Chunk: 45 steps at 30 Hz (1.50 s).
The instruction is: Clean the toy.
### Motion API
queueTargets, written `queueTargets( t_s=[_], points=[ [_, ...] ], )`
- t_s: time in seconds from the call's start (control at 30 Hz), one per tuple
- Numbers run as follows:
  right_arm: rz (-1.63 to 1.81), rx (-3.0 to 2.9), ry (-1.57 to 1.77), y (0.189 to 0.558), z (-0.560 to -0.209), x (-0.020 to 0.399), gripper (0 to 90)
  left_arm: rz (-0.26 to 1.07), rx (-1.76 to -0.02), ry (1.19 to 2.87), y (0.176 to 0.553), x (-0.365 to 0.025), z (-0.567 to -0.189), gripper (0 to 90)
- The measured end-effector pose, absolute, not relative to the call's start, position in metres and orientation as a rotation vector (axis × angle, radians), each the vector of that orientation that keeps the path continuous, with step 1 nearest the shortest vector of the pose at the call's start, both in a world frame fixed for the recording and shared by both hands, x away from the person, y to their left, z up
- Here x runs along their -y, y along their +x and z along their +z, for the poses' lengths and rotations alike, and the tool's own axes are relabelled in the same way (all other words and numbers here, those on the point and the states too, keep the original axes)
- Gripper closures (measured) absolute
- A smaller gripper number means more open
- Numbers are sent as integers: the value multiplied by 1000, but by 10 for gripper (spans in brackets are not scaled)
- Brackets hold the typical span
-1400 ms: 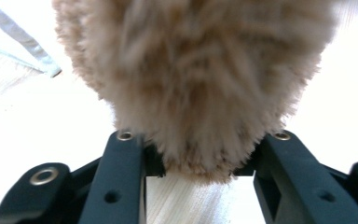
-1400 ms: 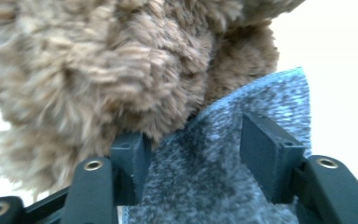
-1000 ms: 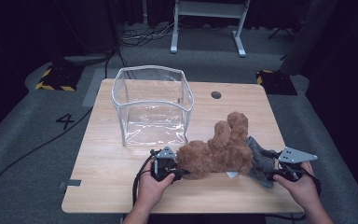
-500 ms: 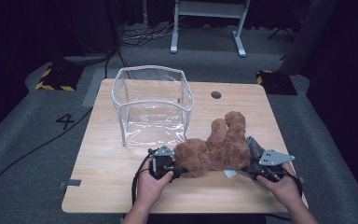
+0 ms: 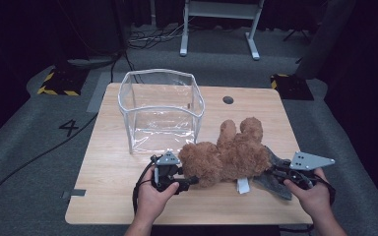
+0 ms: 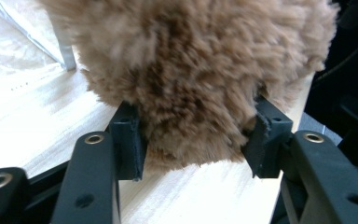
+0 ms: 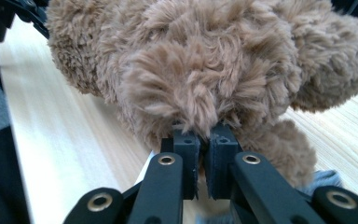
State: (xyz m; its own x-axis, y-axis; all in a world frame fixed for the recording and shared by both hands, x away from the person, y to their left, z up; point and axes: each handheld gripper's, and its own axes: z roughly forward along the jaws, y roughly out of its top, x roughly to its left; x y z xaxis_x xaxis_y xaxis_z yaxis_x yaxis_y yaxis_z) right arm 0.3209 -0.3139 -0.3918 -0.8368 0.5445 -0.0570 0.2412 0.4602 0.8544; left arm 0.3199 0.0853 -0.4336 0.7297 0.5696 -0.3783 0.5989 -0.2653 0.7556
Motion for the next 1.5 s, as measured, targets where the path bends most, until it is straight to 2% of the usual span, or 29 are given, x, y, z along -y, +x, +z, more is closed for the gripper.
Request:
queueTargets(
  t_s=[0.1,0.17,0.23,0.3,0.53,0.83,1.03,1.2,1.27,1.33,1.4,1.5],
  points=[
    [1324,-2394,699,313,-381,311,850,-6,-913,1922,316,-89,-427,443],
    [1337,-2393,713,310,-376,309,850,95,-916,1911,313,-94,-422,411],
    [1362,-2389,716,307,-370,307,855,141,-913,1890,312,-97,-419,464],
    [1345,-2401,693,309,-369,302,900,131,-906,1885,313,-96,-421,465],
    [1314,-2423,742,339,-393,293,884,160,-852,1978,318,-80,-439,414],
    [1268,-2359,770,335,-395,315,713,243,-761,2070,325,-68,-453,292],
    [1104,-2333,920,332,-409,355,636,208,-744,2089,331,-65,-461,278],
    [985,-2382,1018,328,-436,376,519,180,-746,2114,333,-65,-466,325],
    [938,-2397,1048,326,-447,381,442,187,-736,2141,332,-63,-468,357],
    [896,-2394,1080,324,-456,386,413,193,-735,2152,330,-61,-468,408],
    [855,-2372,1116,324,-464,390,375,187,-725,2168,330,-60,-467,497],
    [824,-2393,1151,327,-476,394,368,170,-719,2186,328,-60,-464,656]
  ],
)
